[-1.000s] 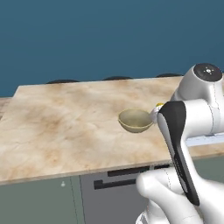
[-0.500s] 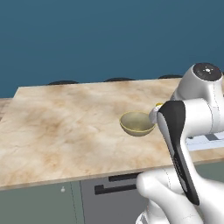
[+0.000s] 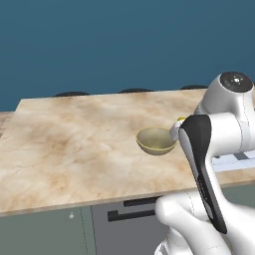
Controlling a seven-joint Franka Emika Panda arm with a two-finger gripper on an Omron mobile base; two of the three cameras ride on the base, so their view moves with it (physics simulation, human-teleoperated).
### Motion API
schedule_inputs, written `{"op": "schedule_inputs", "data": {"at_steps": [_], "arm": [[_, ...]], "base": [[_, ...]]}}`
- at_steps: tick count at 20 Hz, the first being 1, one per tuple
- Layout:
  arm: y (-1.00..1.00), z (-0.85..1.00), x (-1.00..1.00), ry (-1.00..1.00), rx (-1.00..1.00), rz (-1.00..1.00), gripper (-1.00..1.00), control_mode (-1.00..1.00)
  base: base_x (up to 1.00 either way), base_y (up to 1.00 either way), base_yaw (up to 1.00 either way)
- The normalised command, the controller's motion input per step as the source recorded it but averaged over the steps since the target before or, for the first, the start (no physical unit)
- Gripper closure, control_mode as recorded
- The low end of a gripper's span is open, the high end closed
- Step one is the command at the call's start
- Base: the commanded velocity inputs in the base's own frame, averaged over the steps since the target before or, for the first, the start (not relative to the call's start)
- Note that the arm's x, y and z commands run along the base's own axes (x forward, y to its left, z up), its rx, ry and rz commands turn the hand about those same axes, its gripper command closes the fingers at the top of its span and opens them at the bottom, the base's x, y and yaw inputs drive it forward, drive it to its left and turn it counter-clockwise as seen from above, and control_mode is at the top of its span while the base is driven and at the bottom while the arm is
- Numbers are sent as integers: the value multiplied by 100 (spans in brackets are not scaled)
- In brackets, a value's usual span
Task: Pick the corns from the cabinet and place them in one bowl. Pick the mushroom from the sink and place it in the other bowl.
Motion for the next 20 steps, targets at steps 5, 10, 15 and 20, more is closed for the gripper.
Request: {"op": "schedule_inputs", "data": {"at_steps": [5,10,15,20], "arm": [[-2,0,4,0,1,0,100,-100],[-10,-3,27,7,5,1,100,-100],[-12,-7,38,2,7,10,100,-100],[-7,-15,44,-2,5,11,100,-100]], "base": [[0,0,0],[0,0,0],[0,0,0],[0,0,0]]}}
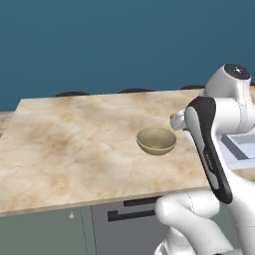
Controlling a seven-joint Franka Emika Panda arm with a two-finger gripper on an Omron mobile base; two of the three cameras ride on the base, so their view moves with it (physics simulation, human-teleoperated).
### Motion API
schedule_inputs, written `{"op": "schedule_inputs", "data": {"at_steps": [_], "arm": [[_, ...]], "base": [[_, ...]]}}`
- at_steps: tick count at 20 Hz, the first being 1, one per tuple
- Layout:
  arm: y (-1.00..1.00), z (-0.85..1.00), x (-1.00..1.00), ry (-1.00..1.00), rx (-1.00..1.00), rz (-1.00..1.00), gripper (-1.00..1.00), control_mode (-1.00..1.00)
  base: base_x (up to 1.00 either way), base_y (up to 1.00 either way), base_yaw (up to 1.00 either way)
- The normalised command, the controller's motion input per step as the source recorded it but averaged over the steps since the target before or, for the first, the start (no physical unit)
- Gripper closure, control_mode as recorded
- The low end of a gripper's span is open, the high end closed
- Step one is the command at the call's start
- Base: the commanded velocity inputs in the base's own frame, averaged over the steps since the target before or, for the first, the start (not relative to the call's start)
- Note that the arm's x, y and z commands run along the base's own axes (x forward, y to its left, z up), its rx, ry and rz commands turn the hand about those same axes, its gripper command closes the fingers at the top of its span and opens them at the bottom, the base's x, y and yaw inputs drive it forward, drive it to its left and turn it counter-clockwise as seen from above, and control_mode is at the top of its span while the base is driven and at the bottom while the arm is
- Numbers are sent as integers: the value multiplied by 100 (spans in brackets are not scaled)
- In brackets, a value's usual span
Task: Pick the corns from the cabinet and place them in one bowl. Pick the mushroom from the sink and place it in the other bowl.
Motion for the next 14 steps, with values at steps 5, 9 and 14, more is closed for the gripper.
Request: {"op": "schedule_inputs", "data": {"at_steps": [5,9,14], "arm": [[-6,-28,42,-12,0,7,100,-100],[-8,-24,56,0,0,1,100,-100],[-6,-20,64,12,2,0,100,-100]], "base": [[0,0,0],[0,0,0],[0,0,0]]}}
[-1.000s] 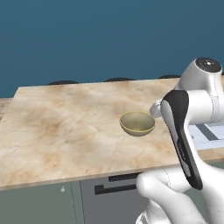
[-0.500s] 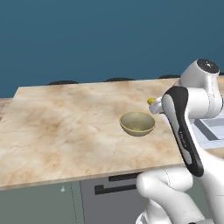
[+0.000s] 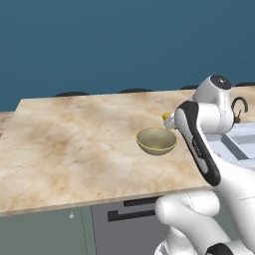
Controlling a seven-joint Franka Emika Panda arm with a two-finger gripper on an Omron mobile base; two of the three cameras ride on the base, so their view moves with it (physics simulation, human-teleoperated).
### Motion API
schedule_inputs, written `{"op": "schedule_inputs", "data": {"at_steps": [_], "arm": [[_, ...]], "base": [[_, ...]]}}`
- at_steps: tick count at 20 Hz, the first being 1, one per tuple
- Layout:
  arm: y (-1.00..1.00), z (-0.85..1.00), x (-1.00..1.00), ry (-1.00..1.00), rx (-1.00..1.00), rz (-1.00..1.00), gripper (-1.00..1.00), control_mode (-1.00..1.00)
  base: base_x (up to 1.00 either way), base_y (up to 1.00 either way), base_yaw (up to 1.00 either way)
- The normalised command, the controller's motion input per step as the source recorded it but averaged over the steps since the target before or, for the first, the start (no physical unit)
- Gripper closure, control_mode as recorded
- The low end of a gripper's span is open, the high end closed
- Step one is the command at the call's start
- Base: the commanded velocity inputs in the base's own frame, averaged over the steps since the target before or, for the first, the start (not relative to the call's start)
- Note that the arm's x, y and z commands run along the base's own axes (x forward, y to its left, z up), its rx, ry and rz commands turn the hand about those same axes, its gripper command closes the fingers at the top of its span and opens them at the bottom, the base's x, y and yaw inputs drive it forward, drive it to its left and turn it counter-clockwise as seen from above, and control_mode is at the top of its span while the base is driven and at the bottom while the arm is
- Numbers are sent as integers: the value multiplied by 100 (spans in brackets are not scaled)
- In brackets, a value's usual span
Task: Pick the corns from the cabinet and place them in one bowl. Pick the mushroom from the sink and place it in the other bowl.
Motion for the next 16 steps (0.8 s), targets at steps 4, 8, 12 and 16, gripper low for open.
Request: {"op": "schedule_inputs", "data": {"at_steps": [4,8,12,16], "arm": [[-2,-17,64,20,4,0,100,-100],[0,-20,53,13,0,0,100,-100],[0,-24,40,1,0,0,100,-100],[0,-31,36,-5,0,0,100,-100]], "base": [[0,0,0],[0,0,0],[0,0,0],[0,0,0]]}}
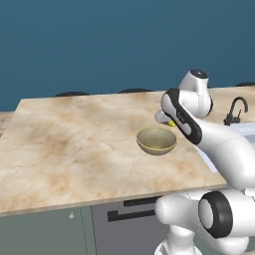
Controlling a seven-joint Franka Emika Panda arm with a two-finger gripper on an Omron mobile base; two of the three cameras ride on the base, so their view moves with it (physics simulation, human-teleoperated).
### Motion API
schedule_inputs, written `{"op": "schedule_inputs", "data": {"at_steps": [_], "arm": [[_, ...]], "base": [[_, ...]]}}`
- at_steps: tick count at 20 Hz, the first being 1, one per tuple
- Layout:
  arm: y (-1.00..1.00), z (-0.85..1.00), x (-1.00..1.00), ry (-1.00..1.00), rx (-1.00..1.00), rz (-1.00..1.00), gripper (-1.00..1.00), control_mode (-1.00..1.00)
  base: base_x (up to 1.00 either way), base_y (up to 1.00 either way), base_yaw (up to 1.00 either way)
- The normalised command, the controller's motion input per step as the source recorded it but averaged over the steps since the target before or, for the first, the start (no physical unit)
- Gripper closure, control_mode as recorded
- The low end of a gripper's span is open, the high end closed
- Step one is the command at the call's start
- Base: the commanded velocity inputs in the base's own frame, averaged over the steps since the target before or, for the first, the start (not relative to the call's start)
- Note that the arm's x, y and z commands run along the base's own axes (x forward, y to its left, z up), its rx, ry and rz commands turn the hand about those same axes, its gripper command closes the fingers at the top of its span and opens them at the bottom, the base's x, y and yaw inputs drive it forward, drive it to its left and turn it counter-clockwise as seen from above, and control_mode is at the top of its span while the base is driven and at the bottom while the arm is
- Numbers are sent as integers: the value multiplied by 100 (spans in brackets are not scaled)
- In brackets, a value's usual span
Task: Pick the corns from the cabinet and place them in one bowl. Pick the mushroom from the sink and place it in the other bowl.
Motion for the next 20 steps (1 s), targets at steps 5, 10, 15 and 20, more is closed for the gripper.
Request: {"op": "schedule_inputs", "data": {"at_steps": [5,10,15,20], "arm": [[0,-32,35,-3,0,0,100,-100],[1,-25,24,0,0,0,100,-100],[2,-28,3,0,0,0,100,-100],[2,-34,5,0,0,0,100,-100]], "base": [[0,0,0],[0,0,0],[0,0,0],[0,0,0]]}}
